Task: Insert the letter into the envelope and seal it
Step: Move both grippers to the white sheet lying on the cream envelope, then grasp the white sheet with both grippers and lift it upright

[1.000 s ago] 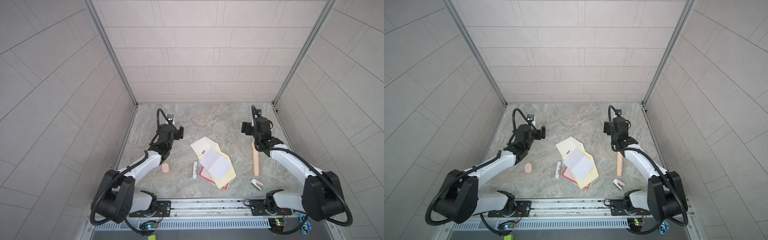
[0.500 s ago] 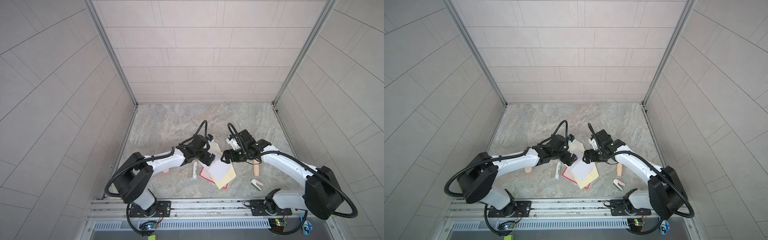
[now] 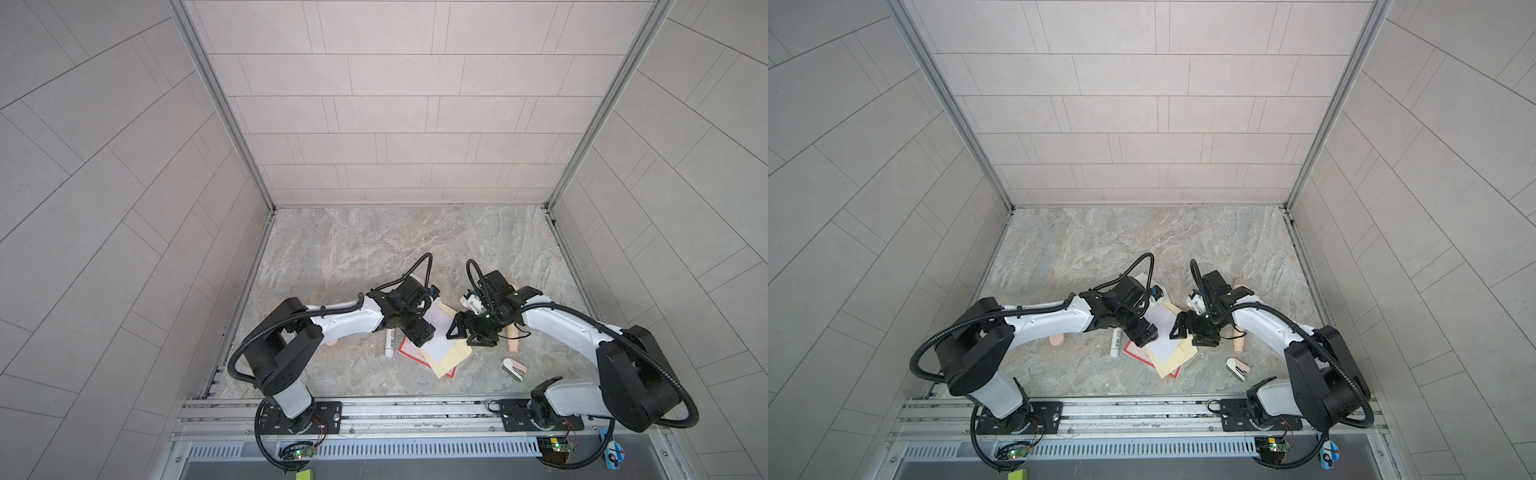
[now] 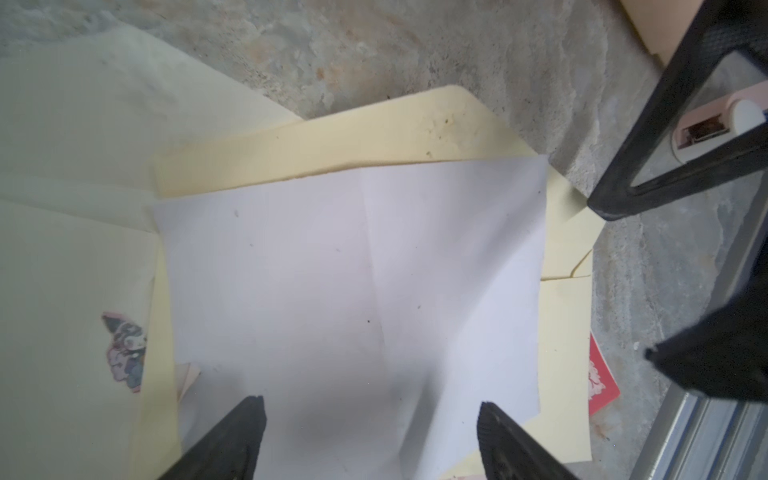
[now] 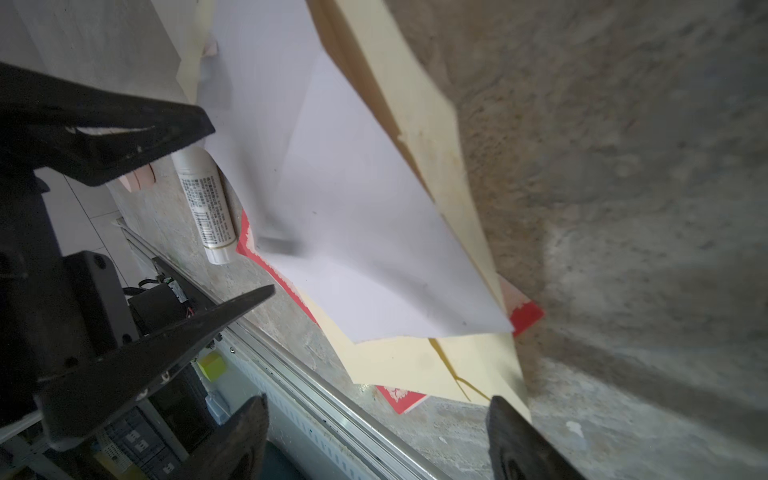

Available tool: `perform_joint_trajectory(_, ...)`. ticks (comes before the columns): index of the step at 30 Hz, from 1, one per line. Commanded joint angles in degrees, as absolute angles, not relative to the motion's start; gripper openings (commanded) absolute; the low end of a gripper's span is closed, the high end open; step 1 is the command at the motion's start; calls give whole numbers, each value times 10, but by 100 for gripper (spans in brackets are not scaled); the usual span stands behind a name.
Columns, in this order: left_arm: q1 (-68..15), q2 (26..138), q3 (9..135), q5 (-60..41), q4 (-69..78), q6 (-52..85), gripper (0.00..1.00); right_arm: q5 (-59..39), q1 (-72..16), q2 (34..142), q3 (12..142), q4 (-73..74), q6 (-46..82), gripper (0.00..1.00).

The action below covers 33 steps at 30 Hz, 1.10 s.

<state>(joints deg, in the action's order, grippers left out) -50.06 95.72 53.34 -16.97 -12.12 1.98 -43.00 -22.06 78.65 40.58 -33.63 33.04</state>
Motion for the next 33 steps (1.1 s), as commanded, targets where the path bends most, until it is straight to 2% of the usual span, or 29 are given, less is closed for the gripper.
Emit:
perform_joint_trajectory(1,-504,972,552,-193,-135,-4,81,-439,-217,812,408,-311,336,83)
perform_joint_trajectory(10,-504,1017,571,-223,-163,-43,71,-449,-202,872,428,-277,337,77)
perform_joint_trajectory(25,-498,1033,575,-257,-149,-50,69,-482,-188,899,437,-203,339,72)
perform_joint_trajectory(28,-488,1033,581,-275,-139,-37,65,-486,-188,906,447,-197,338,72)
perform_joint_trajectory(33,-469,1041,590,-298,-127,-23,51,-495,-189,922,458,-183,339,71)
